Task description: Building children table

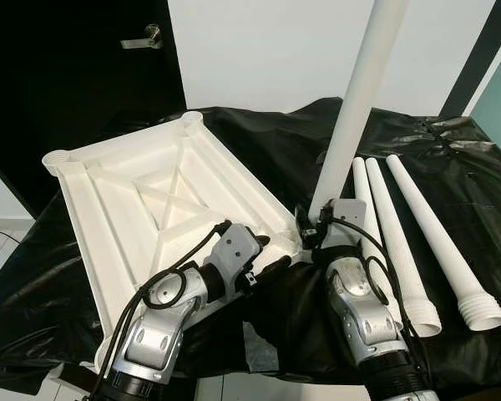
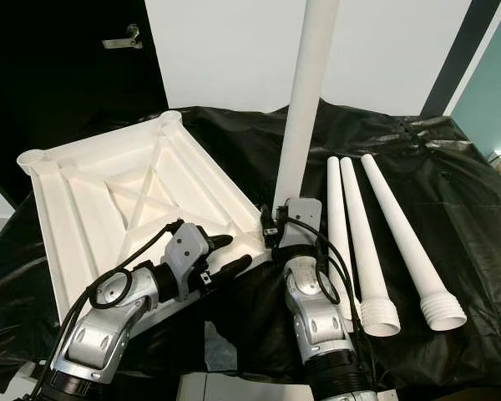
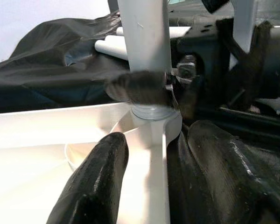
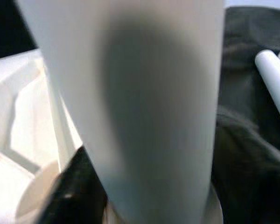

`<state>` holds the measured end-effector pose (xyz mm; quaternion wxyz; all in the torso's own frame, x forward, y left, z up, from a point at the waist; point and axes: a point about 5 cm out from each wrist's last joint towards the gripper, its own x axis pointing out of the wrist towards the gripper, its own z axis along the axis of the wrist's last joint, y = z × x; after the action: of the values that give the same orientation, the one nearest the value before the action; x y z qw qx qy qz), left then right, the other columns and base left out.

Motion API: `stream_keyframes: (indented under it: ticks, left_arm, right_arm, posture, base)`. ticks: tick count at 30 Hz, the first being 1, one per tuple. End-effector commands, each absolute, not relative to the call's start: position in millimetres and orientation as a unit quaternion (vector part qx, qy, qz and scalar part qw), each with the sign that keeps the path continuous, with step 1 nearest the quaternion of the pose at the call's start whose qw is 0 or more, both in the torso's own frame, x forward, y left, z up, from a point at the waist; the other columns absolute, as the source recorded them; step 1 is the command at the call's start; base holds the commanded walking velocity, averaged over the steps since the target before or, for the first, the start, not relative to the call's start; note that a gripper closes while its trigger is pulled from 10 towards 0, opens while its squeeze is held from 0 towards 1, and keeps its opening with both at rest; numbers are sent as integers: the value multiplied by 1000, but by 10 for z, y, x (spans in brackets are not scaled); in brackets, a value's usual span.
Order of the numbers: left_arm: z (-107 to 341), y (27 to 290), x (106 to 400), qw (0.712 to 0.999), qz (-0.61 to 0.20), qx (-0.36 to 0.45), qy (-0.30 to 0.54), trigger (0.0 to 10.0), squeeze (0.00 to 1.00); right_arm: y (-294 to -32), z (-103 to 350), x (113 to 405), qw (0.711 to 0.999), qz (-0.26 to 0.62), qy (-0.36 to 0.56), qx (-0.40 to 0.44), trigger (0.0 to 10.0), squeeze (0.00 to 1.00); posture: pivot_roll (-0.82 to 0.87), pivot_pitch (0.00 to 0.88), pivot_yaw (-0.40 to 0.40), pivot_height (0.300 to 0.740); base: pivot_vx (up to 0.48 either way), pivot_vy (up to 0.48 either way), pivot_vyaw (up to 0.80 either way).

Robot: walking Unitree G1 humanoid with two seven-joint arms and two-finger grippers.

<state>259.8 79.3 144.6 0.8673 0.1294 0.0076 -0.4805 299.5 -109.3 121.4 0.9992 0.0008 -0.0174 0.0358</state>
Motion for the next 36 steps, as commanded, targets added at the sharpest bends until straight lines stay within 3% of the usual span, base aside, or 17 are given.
stream_keyframes:
  ticks: [1, 3, 12, 13, 19, 24, 33, 34, 35, 36]
  left_arm:
    - [1452, 807, 2624, 885, -446, 137, 1, 10000, 0]
    - [1451, 801, 2619, 885, -445, 136, 1, 10000, 0]
    - [1457, 819, 2631, 887, -442, 137, 1, 10000, 0]
    - [1455, 819, 2630, 887, -441, 136, 2, 10000, 0]
    - [1430, 811, 2616, 888, -441, 134, 5, 10000, 0]
    - [1408, 765, 2609, 884, -446, 138, 6, 10000, 0]
    - [1429, 766, 2642, 884, -445, 141, 2, 10000, 0]
    - [1435, 765, 2645, 885, -444, 141, 1, 10000, 0]
    - [1435, 765, 2645, 885, -444, 141, 1, 10000, 0]
    - [1439, 767, 2646, 885, -443, 143, 0, 10000, 0]
  right_arm:
    - [-1108, 1175, 2987, 999, 41, -7, -1, 10000, 1000]
    - [-1175, 1208, 2978, 995, 98, -17, -9, 10000, 1000]
    - [-1332, 1240, 2990, 985, 165, -23, -38, 10000, 1000]
    - [-1363, 1269, 3001, 978, 200, -28, -46, 10000, 0]
    - [-1434, 1313, 3061, 966, 251, -32, -55, 10000, 0]
    - [-1407, 1351, 3160, 939, 335, -28, -77, 10000, 0]
    - [-1387, 1360, 3227, 918, 385, -22, -95, 10000, 0]
    - [-1403, 1350, 3246, 915, 390, -17, -101, 3176, 0]
    - [-1403, 1350, 3246, 915, 390, -17, -101, 3176, 0]
    - [-1429, 1339, 3254, 914, 392, -13, -106, 0, 0]
  posture:
    - [13, 0, -20, 740]
    - [16, 0, -23, 740]
    - [14, 0, -24, 740]
    - [13, 0, -24, 740]
    - [9, 0, -19, 740]
    - [7, 0, -13, 740]
    - [6, 0, -9, 740]
    - [11, 0, -14, 740]
    - [11, 0, -14, 740]
    - [14, 0, -18, 740]
  base:
    - [0, 0, 0]
    - [0, 0, 0]
    - [0, 0, 0]
    - [0, 0, 0]
    - [0, 0, 0]
    - [0, 0, 0]
    - [0, 0, 0]
    - [0, 0, 0]
    - [0, 0, 0]
    - [0, 0, 0]
